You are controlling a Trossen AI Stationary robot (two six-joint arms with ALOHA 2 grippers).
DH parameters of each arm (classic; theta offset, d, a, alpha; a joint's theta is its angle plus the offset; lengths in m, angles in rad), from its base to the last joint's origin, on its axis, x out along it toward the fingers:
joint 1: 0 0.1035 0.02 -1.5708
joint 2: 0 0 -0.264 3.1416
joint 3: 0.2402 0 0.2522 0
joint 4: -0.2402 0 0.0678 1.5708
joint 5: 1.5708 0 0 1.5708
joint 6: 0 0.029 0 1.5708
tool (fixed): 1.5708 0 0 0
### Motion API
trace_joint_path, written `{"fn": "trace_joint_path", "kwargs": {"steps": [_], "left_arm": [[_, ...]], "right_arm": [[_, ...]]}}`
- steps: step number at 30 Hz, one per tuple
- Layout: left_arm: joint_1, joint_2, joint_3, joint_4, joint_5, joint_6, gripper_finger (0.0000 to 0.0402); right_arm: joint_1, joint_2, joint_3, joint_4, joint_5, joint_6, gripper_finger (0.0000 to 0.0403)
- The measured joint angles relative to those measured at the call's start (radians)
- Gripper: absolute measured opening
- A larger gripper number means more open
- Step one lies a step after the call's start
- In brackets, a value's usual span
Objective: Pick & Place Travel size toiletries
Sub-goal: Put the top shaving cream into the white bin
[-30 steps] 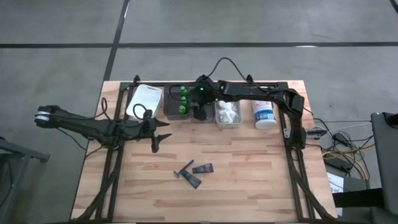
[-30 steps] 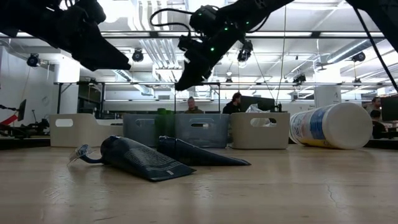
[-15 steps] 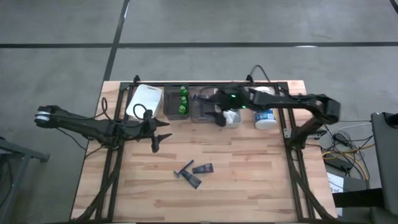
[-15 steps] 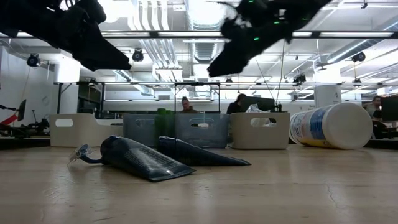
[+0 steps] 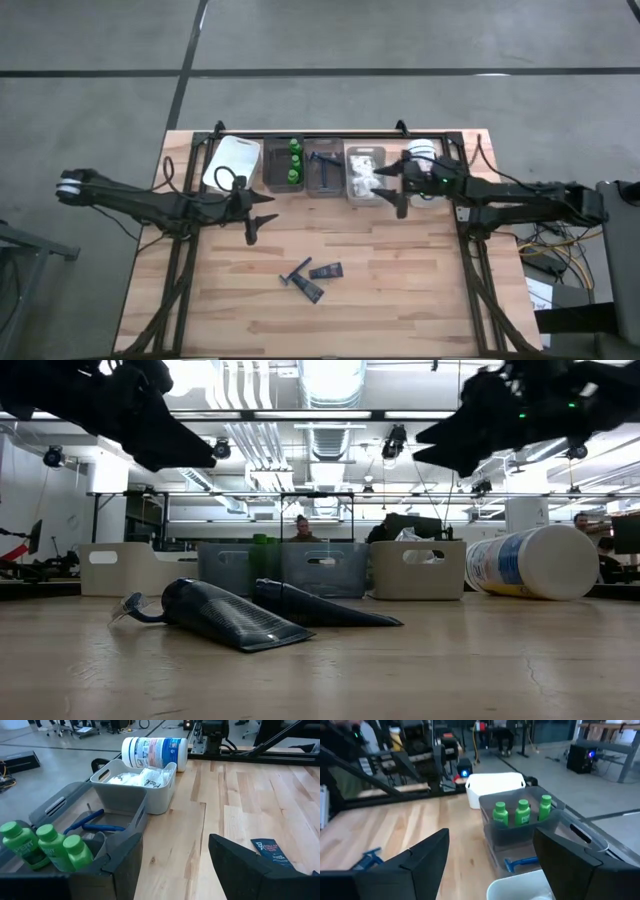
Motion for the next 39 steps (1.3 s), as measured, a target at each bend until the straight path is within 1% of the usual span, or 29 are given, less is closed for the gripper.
{"fn": "trace_joint_path", "kwargs": {"steps": [5, 11, 15, 18, 20, 22, 24, 27, 34, 39], "left_arm": [[0.000, 0.072, 0.017, 0.057, -0.001, 0.012, 0.0232], [-0.013, 0.234, 0.126, 0.057, -0.001, 0.013, 0.0232], [-0.040, 0.362, 0.241, -0.019, 0.029, 0.044, 0.0232], [-0.063, 0.452, 0.341, -0.146, 0.051, 0.038, 0.0232], [-0.077, 0.507, 0.410, -0.239, 0.052, 0.014, 0.0232], [-0.093, 0.564, 0.476, -0.298, 0.053, -0.012, 0.0232], [-0.109, 0.618, 0.531, -0.332, 0.060, -0.034, 0.0232], [-0.131, 0.686, 0.592, -0.344, 0.102, -0.067, 0.0232], [-0.170, 0.791, 0.650, -0.333, 0.117, -0.191, 0.0232], [-0.193, 0.864, 0.682, -0.326, 0.127, -0.140, 0.0232]], "right_arm": [[0.016, -0.143, -0.106, 0.001, 0.000, 0.008, 0.0262], [0.017, -0.295, -0.264, 0.029, -0.002, -0.024, 0.0241], [0.017, -0.394, -0.369, 0.081, -0.046, -0.039, 0.0229], [0.017, -0.454, -0.367, 0.016, -0.103, -0.078, 0.0222], [0.017, -0.473, -0.367, 0.010, -0.123, -0.108, 0.0218], [0.017, -0.483, -0.367, 0.003, -0.132, -0.131, 0.0214], [0.016, -0.484, -0.367, 0.001, -0.134, -0.160, 0.0211], [0.016, -0.484, -0.367, 0.002, -0.134, -0.208, 0.0207], [0.016, -0.484, -0.367, 0.003, -0.134, -0.228, 0.0197], [0.016, -0.480, -0.367, 0.001, -0.134, -0.228, 0.0190]]}}
